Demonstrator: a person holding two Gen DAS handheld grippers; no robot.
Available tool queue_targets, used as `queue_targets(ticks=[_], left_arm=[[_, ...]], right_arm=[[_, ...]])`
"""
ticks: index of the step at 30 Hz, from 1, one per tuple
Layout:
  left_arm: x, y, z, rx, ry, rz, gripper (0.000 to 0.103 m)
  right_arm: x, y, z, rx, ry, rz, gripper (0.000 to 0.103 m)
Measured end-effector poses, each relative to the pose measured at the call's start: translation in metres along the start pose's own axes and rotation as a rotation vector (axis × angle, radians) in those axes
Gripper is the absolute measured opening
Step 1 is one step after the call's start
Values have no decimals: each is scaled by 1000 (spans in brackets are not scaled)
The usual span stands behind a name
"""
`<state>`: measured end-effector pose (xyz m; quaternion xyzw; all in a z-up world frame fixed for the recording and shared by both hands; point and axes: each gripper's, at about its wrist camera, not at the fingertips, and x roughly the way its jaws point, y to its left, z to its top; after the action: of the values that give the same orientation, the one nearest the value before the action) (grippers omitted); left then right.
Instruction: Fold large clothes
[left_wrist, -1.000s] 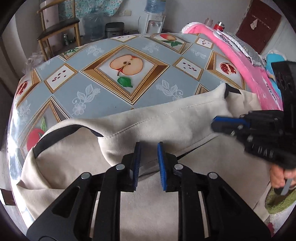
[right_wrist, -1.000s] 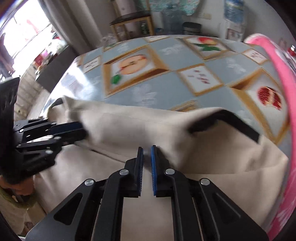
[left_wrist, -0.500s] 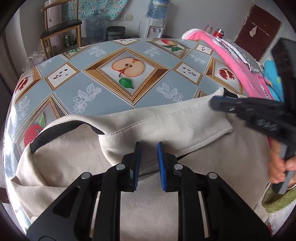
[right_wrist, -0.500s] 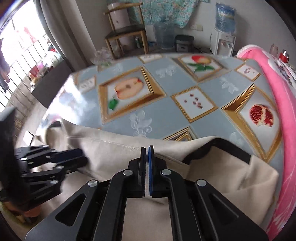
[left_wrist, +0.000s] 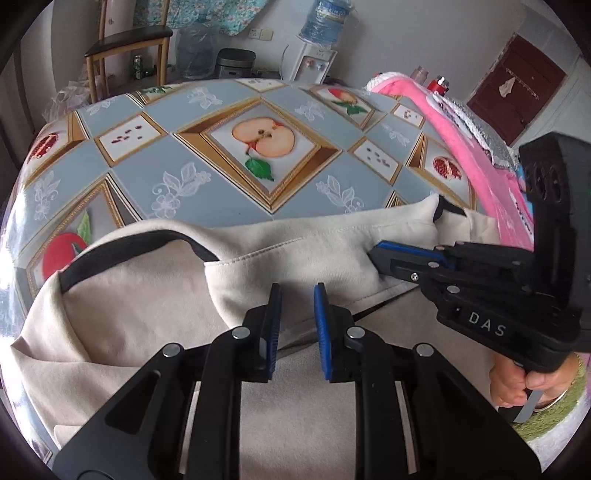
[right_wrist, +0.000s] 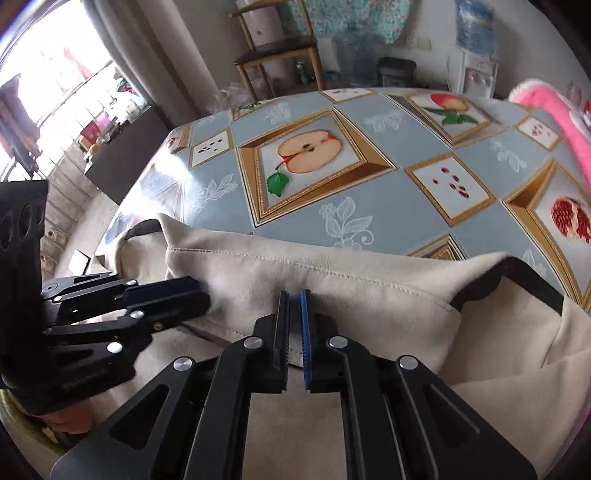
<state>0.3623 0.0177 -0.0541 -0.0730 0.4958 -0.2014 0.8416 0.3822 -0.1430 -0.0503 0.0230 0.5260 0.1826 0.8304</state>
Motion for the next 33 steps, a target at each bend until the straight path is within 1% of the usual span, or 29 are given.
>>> queue_targets(ticks=[2,3,4,5,6,7,8,10,11,12,13,16,18,21,23,25,27,29,30,31,33], left_arm=[[-7,0,3,6,-22,15,18],[-8,2,3,5,-21,26,18],[-7,4,4,0,-11,44,18],[-4,6,4,-6,5,60,18],[1,9,3,-15,29,72,18],[5,9,2,-17,41,78,18],[6,9,1,-12,35,85,17],[7,5,-1,7,27,104,17],[7,5,0,12,28,109,17],[7,4,0,16,33,111,17],[6,6,0,15,35,108,17],[5,7,0,18,37,108,17],[5,7,0,16,37,114,17],[1,8,0,-11,25,107,17],[-11,10,-2,-44,2,99,17],[-27,10,-6,-47,-21,98,17],[-50,11,-11,-45,-44,105,19],[-77,13,-21,-57,-62,105,23],[-88,14,-26,-66,-71,95,23],[-102,16,-35,-81,-87,81,23],[-127,21,-53,-103,-109,81,23]], right_arm=[[-13,4,-3,-34,-20,-19,9],[-19,4,-5,-49,-32,-28,12],[-25,3,-8,-52,-41,-32,22],[-30,0,-11,-47,-47,-39,29],[-32,-4,-16,-46,-50,-62,42],[-29,-7,-19,-51,-41,-90,45],[-21,-11,-22,-47,-15,-110,45],[-9,-20,-24,-31,19,-107,45],[-10,-19,-24,-35,7,-111,45],[-10,-18,-22,-27,21,-119,45],[-13,-16,-20,-16,13,-120,45],[-23,-6,-15,-30,-37,-124,45],[-18,-3,-14,-35,-28,-140,45],[2,-3,-18,-48,22,-180,45],[-9,-2,-21,-41,23,-183,45],[-35,-2,-26,-25,-14,-147,45],[-67,0,-35,-44,-58,-158,45],[-94,0,-48,-48,-83,-149,57],[-114,-3,-61,-40,-100,-128,65],[-126,-5,-70,-31,-107,-115,67],[-148,-11,-91,-9,-117,-95,68]])
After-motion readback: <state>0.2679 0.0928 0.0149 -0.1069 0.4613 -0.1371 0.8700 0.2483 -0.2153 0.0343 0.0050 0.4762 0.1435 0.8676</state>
